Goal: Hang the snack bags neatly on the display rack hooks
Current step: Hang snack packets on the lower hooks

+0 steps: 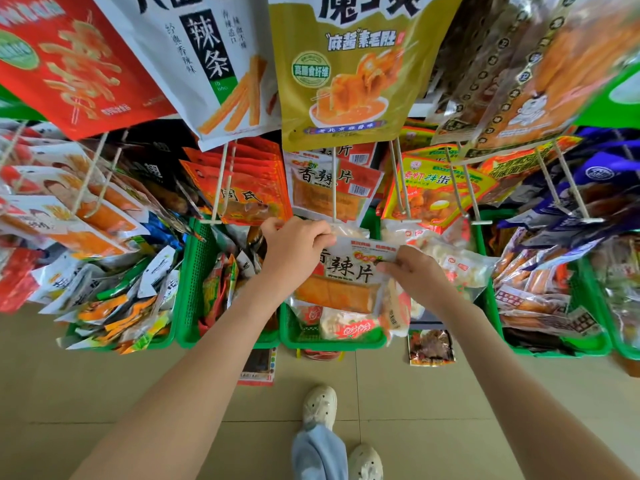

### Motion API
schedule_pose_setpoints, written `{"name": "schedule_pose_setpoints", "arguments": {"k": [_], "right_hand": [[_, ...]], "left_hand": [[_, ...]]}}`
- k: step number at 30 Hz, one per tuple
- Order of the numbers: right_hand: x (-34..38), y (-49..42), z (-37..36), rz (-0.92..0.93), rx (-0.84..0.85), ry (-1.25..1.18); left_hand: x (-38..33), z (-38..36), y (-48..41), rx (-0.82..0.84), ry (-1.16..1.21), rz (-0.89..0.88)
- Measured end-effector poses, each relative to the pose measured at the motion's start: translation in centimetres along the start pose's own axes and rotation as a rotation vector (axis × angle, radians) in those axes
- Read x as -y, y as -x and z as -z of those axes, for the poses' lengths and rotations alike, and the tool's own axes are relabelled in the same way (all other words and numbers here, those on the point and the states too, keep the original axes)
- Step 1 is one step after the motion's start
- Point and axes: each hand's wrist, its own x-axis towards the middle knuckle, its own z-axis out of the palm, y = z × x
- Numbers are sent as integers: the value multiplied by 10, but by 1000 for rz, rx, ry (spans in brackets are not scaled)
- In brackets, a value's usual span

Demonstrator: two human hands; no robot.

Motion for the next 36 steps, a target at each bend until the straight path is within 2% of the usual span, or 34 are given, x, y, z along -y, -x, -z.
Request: {"name": "schedule_pose_setpoints", "arguments": {"k": [4, 13, 21, 24, 36], "right_hand": [[-16, 1, 5, -17, -140, 19], [-29, -5, -10, 8, -198, 51], [-18, -1, -12, 99, -122, -64], [-20, -1, -16, 164, -175, 11], [-11, -3, -23, 152, -234, 5]], "left_hand": [[2, -7, -3, -65, -65, -62], [14, -30, 0, -210, -47, -144], [23, -33, -16, -324, 14, -108], [20, -30, -24, -325, 26, -126], [23, -29, -31, -308, 72, -136]]}}
